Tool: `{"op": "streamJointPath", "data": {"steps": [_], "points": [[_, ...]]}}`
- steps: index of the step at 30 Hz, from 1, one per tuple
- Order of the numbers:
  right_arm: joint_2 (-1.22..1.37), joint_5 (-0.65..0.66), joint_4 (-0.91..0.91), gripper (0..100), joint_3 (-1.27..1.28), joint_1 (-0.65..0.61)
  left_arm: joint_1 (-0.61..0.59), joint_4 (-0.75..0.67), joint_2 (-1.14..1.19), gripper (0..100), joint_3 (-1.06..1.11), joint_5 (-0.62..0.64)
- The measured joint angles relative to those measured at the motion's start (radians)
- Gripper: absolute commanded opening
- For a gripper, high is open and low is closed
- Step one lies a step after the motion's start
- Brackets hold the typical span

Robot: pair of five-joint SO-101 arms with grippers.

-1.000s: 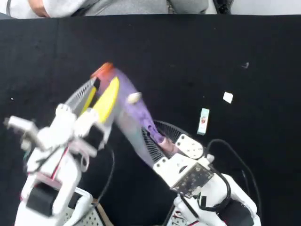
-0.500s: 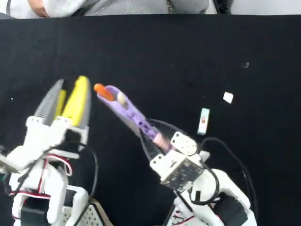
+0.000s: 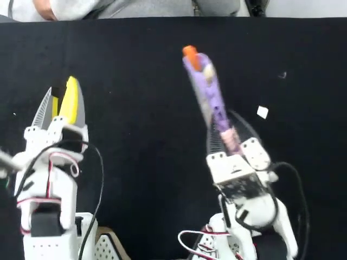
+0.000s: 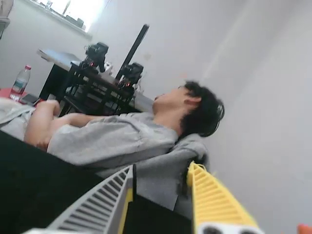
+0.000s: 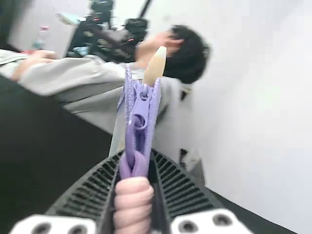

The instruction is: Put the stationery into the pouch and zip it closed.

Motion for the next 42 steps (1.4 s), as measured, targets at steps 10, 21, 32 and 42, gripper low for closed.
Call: {"op": "streamJointPath", "data": {"steps": [10,21,32,42], "points": [[0.000,-0.028,0.000,1.1,-0.138,0.276,0.190,0.144,0.575,18,-0.288,-0.152],[0.253,-0.104,0.126,1.1,-0.425,0.468,0.496,0.390,1.056,21,-0.664,-0.267],[0.302,-0.109,0.281,1.1,-0.549,0.474,0.744,0.609,1.703,22,-1.214,-0.267],[0.302,-0.109,0.316,1.1,-0.571,0.474,0.885,0.674,2.076,22,-1.579,-0.267]]}}
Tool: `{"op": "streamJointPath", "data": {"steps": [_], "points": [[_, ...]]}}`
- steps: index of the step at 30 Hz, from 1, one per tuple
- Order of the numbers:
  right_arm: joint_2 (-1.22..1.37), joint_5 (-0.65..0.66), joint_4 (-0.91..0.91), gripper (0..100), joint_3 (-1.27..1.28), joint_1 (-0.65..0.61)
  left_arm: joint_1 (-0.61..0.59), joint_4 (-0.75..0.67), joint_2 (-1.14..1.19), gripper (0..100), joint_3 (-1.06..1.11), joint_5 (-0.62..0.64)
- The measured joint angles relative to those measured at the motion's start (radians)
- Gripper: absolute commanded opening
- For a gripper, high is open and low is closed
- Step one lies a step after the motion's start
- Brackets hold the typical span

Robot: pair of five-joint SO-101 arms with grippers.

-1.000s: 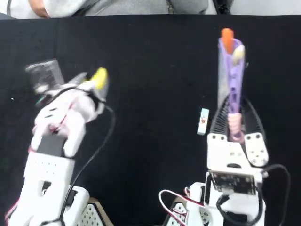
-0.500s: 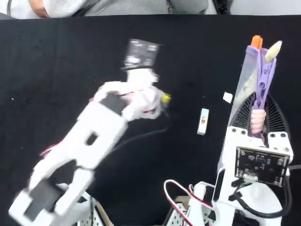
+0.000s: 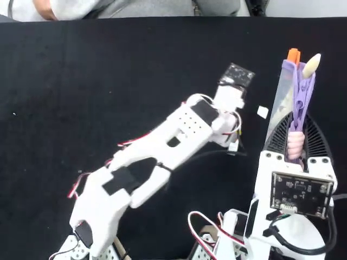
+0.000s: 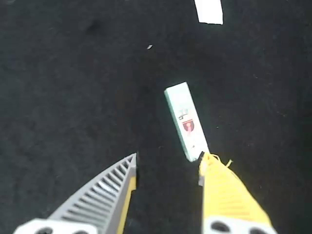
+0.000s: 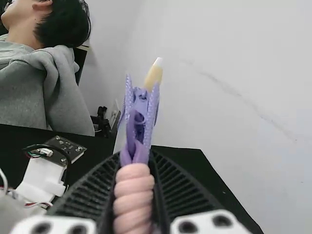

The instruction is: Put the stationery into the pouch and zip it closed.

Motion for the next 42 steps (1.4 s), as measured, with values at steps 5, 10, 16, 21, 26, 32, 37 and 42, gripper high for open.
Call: {"op": "streamJointPath", "data": {"steps": [5,10,16,21,26,32,37,42], "points": [[0.000,0.000,0.011,1.1,-0.048,0.000,0.055,0.000,0.046,22,-0.064,0.000],[0.000,0.000,0.011,1.1,-0.077,0.000,0.100,-0.008,0.048,22,-0.086,0.032],[0.000,-0.002,-0.026,1.1,-0.077,0.115,0.097,-0.074,0.095,22,-0.086,0.086],[0.063,0.000,-0.048,1.1,-0.080,0.213,0.100,-0.091,0.149,22,-0.086,0.091],[0.212,0.038,-0.051,1.1,-0.080,0.273,0.097,-0.152,0.187,22,-0.086,0.091],[0.295,0.049,-0.094,1.1,-0.078,0.330,0.071,-0.186,0.198,22,-0.086,0.091],[0.296,0.048,-0.094,1.1,-0.078,0.338,0.017,-0.230,0.230,22,-0.087,0.091],[0.296,0.048,-0.094,1.1,-0.078,0.334,0.009,-0.235,0.331,21,-0.140,0.035]]}}
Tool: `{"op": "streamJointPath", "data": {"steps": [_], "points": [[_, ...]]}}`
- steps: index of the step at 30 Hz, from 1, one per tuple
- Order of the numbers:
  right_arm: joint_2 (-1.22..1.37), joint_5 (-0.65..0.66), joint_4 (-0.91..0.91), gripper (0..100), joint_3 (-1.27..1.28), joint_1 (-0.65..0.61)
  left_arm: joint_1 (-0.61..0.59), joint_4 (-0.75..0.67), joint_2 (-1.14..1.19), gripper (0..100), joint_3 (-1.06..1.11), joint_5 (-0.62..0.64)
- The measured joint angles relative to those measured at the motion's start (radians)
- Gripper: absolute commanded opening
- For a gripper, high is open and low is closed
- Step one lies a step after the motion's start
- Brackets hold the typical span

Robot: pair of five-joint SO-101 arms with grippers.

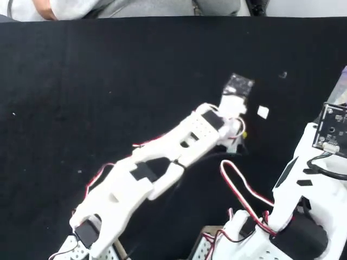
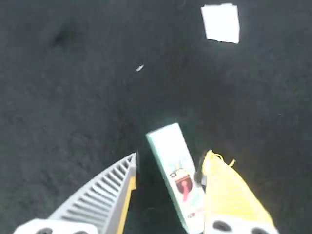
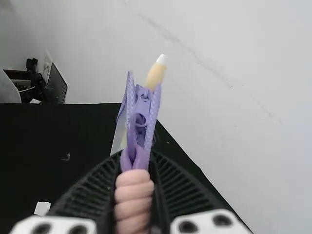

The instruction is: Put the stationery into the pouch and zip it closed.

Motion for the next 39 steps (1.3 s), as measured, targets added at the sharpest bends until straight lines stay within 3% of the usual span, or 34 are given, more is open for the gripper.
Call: {"op": "streamJointPath", "data": {"steps": [5,13,20,27,33,39], "points": [[0.000,0.002,0.000,1.1,0.000,0.000,-0.003,0.002,0.075,21,-0.086,-0.012],[0.000,0.000,0.000,1.1,0.000,0.000,0.002,0.130,0.155,15,-0.259,-0.009],[0.000,-0.011,0.000,1.1,0.000,0.000,0.000,0.299,0.183,4,-0.419,-0.014],[0.000,-0.032,0.000,1.1,0.000,-0.008,-0.074,0.509,0.183,4,-0.695,-0.014],[0.000,-0.032,0.066,1.1,-0.040,-0.161,-0.215,0.730,0.181,4,-1.040,-0.014],[0.000,-0.061,0.110,1.1,-0.043,-0.365,-0.405,0.841,0.041,4,-1.082,0.023]]}}
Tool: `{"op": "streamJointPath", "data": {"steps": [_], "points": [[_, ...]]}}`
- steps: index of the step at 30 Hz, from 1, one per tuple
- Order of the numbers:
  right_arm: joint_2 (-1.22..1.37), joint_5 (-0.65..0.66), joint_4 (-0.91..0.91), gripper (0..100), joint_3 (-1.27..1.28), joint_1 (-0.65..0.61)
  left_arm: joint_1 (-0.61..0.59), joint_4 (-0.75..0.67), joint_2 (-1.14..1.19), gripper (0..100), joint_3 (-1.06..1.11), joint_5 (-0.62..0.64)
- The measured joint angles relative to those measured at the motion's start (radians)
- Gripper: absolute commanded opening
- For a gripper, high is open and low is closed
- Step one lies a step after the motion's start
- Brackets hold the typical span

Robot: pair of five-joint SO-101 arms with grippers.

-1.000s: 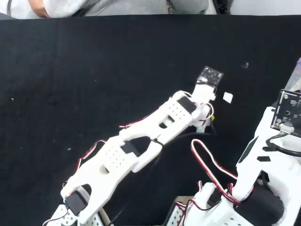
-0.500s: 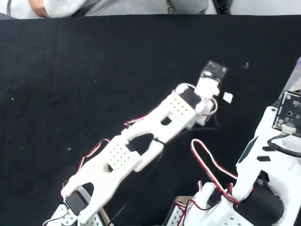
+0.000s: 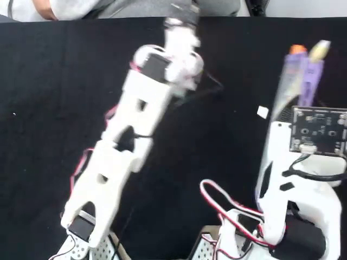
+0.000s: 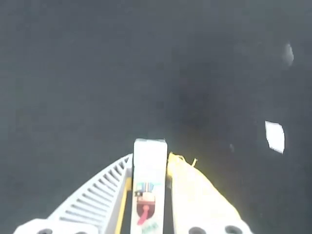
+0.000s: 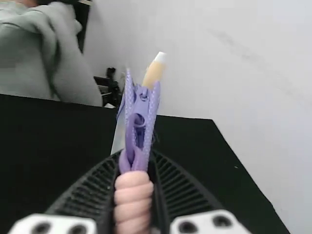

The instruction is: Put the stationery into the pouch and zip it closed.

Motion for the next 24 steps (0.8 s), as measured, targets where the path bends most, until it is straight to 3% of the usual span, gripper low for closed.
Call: {"op": "streamJointPath", "data": {"steps": [9,19,24], "points": [[-0.006,-0.014,0.011,1.1,0.028,-0.367,-0.305,0.037,-0.256,4,-0.015,0.091],[-0.169,-0.012,-0.157,1.1,0.318,-0.635,-0.410,0.041,-0.582,3,-0.020,0.091],[-0.362,0.064,-0.212,1.1,0.462,-0.747,-0.427,0.043,-0.733,3,0.064,0.091]]}}
